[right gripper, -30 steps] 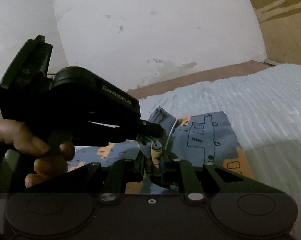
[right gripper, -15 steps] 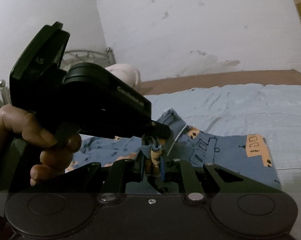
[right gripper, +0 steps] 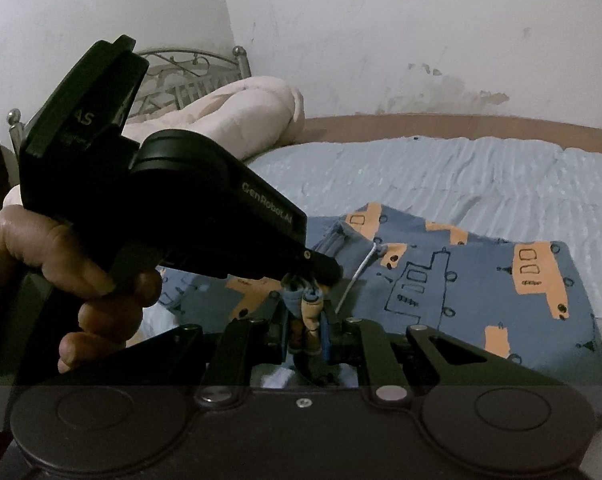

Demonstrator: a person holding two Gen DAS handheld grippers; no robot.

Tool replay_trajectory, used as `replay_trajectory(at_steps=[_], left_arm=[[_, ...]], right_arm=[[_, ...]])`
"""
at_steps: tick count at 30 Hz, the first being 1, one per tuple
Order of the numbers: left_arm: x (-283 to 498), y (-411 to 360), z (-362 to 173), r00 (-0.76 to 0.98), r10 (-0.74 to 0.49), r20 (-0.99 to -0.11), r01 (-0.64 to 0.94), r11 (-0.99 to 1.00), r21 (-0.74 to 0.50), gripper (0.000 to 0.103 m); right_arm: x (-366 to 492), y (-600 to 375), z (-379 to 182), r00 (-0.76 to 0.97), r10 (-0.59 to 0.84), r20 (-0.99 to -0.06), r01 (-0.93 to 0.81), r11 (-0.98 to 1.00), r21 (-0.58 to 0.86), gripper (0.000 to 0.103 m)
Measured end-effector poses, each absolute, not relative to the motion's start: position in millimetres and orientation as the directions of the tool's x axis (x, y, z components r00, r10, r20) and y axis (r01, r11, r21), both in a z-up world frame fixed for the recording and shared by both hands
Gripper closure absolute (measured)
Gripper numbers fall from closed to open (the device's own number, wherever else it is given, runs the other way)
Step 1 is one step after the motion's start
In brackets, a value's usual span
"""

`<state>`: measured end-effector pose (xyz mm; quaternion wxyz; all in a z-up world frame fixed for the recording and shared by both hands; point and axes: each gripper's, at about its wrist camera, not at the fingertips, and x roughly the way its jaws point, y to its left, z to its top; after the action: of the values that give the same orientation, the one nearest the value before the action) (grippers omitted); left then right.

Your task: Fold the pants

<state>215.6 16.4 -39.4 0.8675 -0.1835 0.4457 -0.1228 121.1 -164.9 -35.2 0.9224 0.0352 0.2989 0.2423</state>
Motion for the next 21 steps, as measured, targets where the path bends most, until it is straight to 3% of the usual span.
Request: replay_trajectory(at_steps=[5, 8, 12, 14, 17, 19, 21], left_arm=[[213.1, 14.2, -39.0, 0.577, -0.368, -0.729, 0.049, 0.907, -0.419, 0.094], [213.2, 13.3, -38.3, 0.578, -0.365, -0.73, 0.05, 0.909, -0.415, 0.093], [212.8, 12.8, -37.2, 0.58, -0.358, -0.732, 0.052, 0.913, -0.405, 0.091], [212.1, 12.5, -36.2, 0.581, -0.35, -0.735, 0.051, 0.917, -0.397, 0.09], [209.6, 12.2, -33.5, 0.587, -0.325, -0.741, 0.047, 0.928, -0.369, 0.078], [207.2, 11.8, -30.5, 0.599, -0.301, -0.742, 0.046, 0.938, -0.344, 0.051], [204.4, 10.1, -26.0, 0.621, -0.266, -0.737, 0.041, 0.95, -0.308, 0.032]], right_arm=[[119.5, -167.3, -38.5, 0.695, 0.48, -0.535, -0.431, 0.874, 0.224, 0.075], [121.8, -172.6, -38.1, 0.695, 0.484, -0.531, -0.428, 0.873, 0.235, 0.064], [118.0, -178.5, -35.9, 0.705, 0.485, -0.517, -0.429, 0.872, 0.234, 0.04], [116.2, -182.7, -35.9, 0.711, 0.479, -0.515, -0.425, 0.876, 0.229, 0.034], [110.9, -191.3, -35.8, 0.728, 0.458, -0.511, -0.408, 0.888, 0.214, 0.021], [107.9, -199.0, -36.0, 0.742, 0.437, -0.509, -0.391, 0.898, 0.202, 0.014], [106.1, -207.1, -36.9, 0.756, 0.413, -0.508, -0.368, 0.91, 0.192, 0.008]])
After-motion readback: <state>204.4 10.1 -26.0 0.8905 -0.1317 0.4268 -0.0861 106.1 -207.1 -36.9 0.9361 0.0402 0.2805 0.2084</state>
